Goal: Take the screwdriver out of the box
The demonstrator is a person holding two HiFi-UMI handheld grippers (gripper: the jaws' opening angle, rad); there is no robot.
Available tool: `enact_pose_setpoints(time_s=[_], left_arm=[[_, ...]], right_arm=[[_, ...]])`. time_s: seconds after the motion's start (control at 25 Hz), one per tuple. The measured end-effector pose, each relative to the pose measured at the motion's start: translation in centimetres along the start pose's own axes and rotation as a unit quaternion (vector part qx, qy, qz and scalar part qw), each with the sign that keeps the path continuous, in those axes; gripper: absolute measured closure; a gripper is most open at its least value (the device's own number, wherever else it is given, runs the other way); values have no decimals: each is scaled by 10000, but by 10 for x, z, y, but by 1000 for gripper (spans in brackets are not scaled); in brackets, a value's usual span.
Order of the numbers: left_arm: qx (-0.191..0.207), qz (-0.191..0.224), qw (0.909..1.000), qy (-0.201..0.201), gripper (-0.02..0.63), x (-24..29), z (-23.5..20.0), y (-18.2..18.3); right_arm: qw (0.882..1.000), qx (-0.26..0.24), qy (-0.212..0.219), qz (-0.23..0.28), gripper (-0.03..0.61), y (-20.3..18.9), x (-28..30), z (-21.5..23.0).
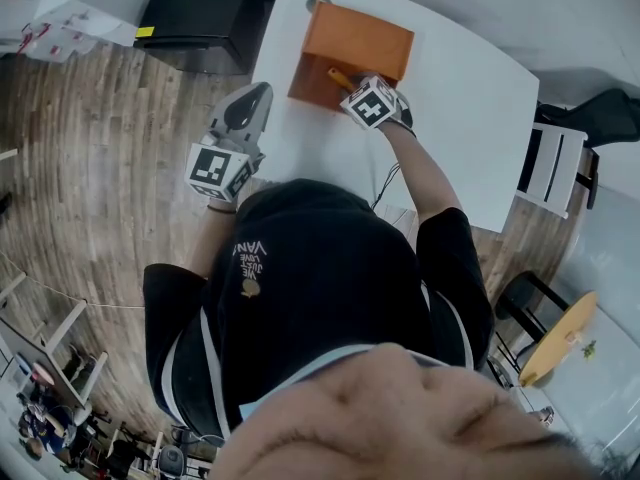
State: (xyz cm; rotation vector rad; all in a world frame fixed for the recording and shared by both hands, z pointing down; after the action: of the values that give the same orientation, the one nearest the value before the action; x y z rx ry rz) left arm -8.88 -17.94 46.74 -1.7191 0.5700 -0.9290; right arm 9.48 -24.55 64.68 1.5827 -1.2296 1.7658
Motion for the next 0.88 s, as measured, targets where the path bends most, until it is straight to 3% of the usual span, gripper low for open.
enact_pose_setpoints(time_s=[0.48,0.72,0.88], left_arm=[[-44,-13,9999,120,597,-5,-1,-1],[-105,-31,9998,147,595,-6,-2,-1],[-66,-26,9999,139,597,-7,-4,-4]], right_arm=[[9978,-339,73,-572,446,-4,14,3],[9950,-569,-110,-817,439,0,13,1],[9943,-465,-104,-954,451,2,16,0]])
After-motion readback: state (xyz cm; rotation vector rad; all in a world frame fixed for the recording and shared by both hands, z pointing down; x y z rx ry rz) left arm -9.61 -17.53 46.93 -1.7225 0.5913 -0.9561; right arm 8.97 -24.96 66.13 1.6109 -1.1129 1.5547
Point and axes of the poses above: the fingertips, and each gripper's own axes: x forward along the fingers, z to its right, y out of its top, the point moved 3 cm from there along -x, backward along the fingers, and after that the axes turned 9 degrees about -z, right-handed, at the moved point
